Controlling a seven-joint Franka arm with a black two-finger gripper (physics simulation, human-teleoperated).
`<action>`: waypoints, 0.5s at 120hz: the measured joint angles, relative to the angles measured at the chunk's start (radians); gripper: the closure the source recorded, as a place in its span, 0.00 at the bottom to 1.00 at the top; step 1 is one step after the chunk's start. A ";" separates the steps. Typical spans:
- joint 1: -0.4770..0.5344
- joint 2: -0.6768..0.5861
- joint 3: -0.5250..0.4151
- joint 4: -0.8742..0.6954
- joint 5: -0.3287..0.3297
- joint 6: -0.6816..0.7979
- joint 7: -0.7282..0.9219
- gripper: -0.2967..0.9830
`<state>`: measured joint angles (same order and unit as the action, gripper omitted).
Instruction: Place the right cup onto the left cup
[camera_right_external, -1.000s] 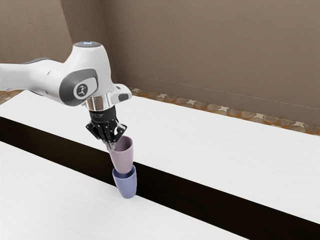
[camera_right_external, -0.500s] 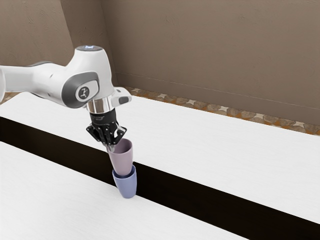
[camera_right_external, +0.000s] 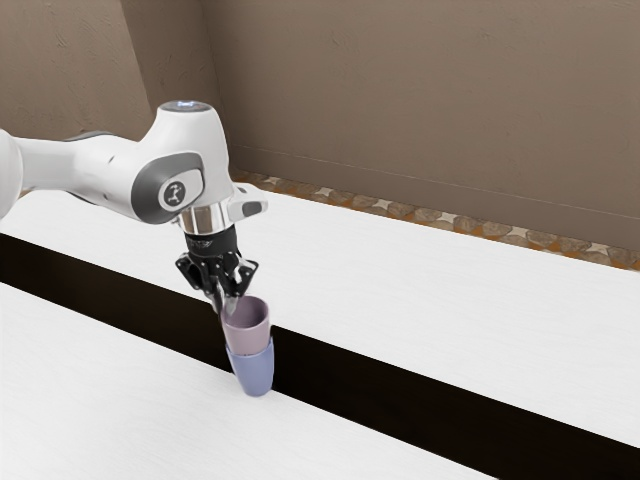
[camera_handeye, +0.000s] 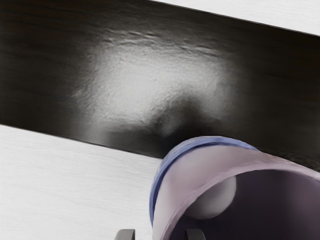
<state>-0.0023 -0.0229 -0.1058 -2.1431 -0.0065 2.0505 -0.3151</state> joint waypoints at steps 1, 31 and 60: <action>0.000 0.000 0.000 0.000 0.000 0.000 0.000 0.65; 0.001 -0.027 -0.001 0.070 -0.007 -0.036 0.010 0.38; -0.005 -0.040 -0.026 0.312 -0.011 -0.256 0.024 0.29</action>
<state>-0.0074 -0.0629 -0.1319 -1.8314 -0.0176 1.7944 -0.2915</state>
